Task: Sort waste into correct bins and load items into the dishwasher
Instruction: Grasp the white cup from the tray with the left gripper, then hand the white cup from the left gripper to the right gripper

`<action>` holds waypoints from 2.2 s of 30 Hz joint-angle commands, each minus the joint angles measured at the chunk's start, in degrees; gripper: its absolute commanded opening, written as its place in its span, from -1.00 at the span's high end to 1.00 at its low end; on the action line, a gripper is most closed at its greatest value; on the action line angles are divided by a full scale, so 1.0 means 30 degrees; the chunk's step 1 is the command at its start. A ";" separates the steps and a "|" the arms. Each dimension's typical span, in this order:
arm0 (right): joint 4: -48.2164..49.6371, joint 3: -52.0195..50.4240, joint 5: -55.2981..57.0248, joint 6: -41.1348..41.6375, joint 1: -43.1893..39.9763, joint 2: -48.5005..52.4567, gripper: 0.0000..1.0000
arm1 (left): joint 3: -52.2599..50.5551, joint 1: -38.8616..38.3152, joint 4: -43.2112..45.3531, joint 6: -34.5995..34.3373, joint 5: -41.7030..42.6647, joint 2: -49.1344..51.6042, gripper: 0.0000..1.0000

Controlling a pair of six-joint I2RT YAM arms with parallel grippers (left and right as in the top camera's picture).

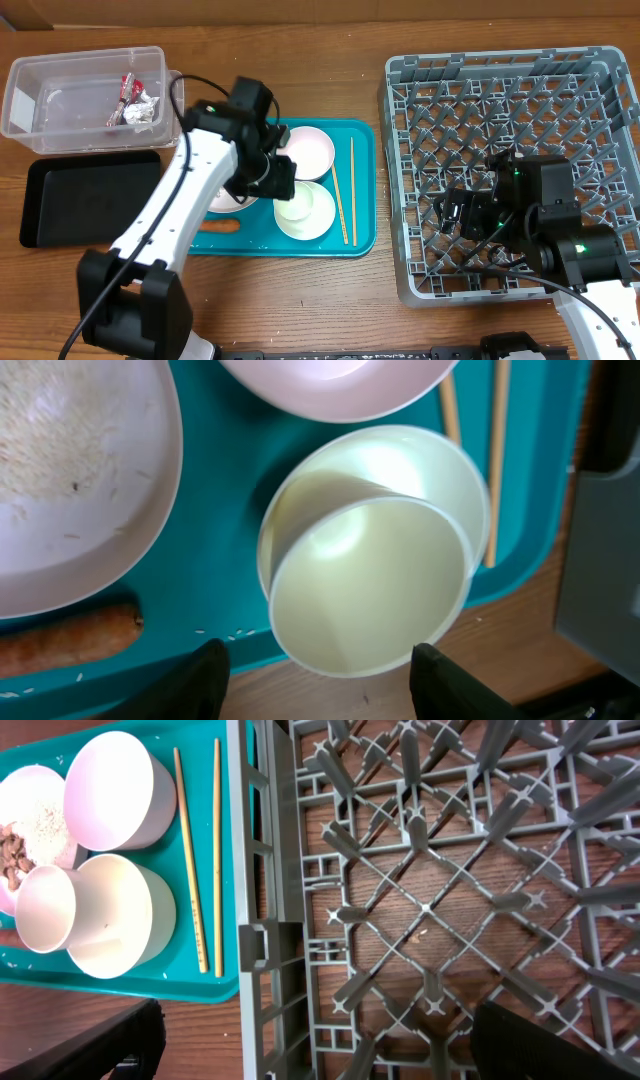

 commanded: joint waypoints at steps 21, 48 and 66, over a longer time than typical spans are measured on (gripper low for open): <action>-0.0109 0.0495 0.3767 0.0466 -0.0036 0.0000 -1.00 | 0.0248 0.0831 0.0255 0.0277 0.1945 0.0386 0.92; 1.0156 0.0495 -2.0567 -0.4605 -0.0554 0.2951 -1.00 | 0.2521 -0.0430 0.5275 0.1967 2.2287 0.0423 0.92; 1.1030 0.0495 -2.0895 -0.4626 -0.0554 0.2951 -0.36 | 0.2521 -0.0925 0.5690 0.1093 2.2017 0.0423 0.92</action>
